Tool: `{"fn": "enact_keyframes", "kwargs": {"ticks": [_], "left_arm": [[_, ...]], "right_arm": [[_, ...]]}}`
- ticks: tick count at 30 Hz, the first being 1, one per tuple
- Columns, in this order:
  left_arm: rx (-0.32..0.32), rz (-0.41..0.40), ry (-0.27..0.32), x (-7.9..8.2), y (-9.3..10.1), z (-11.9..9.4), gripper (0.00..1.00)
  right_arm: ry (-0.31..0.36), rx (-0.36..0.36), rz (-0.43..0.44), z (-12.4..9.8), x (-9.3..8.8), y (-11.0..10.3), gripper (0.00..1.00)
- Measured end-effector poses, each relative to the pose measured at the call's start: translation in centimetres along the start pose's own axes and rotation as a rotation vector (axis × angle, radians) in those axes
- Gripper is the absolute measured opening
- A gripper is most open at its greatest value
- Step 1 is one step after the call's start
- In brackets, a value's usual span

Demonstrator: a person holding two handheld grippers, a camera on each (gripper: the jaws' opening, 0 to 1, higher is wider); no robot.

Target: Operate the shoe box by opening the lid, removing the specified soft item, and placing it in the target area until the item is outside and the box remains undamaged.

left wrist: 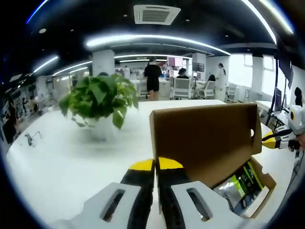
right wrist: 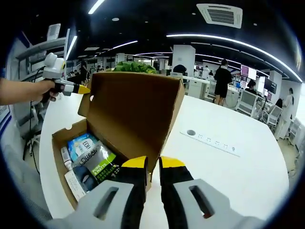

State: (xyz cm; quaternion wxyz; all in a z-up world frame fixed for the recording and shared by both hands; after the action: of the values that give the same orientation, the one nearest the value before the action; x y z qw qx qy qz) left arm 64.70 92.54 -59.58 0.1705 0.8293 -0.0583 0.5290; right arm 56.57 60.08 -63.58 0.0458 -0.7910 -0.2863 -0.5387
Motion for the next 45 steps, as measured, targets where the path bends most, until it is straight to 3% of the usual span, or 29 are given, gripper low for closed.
{"fn": "enact_keyframes", "kwargs": {"ticks": [5,22,28,33,38,45], "left_arm": [[-0.003,-0.009,0.002,0.0,-0.2,0.7,0.0],[-0.009,0.001,0.01,-0.4,-0.5,2.3,0.0],[0.0,-0.007,-0.014,-1.6,-0.8,2.6,0.0],[0.013,-0.038,-0.074,-3.9,-1.1,2.2,0.02],[0.012,-0.054,-0.095,-5.8,-1.0,1.6,0.0],[0.027,-0.026,-0.086,-6.2,-1.2,1.9,0.0]], "right_arm": [[-0.02,-0.015,0.007,0.6,-0.4,0.4,0.02],[-0.012,-0.04,0.039,1.4,-0.5,0.9,0.01],[-0.006,-0.038,0.037,1.6,-0.5,1.0,0.0],[-0.01,-0.04,0.039,1.9,-0.4,1.1,0.0],[-0.014,-0.035,0.031,2.1,-0.5,1.3,0.0],[-0.021,-0.034,0.032,2.7,-0.7,1.6,0.01]]}}
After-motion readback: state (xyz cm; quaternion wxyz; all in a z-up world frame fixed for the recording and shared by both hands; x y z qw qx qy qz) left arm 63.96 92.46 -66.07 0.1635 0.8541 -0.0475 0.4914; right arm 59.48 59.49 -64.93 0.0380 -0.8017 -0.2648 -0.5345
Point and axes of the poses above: the point that each gripper's makers call its tool centre point, and the gripper's own axes: z roughly forward along the fingers, y roughly to its right, x roughly out of its top, the point moved 5 cm from there along -z, roughly backward along the fingers, and after that the axes turned 12 degrees about -z, right-handed, at the moved point
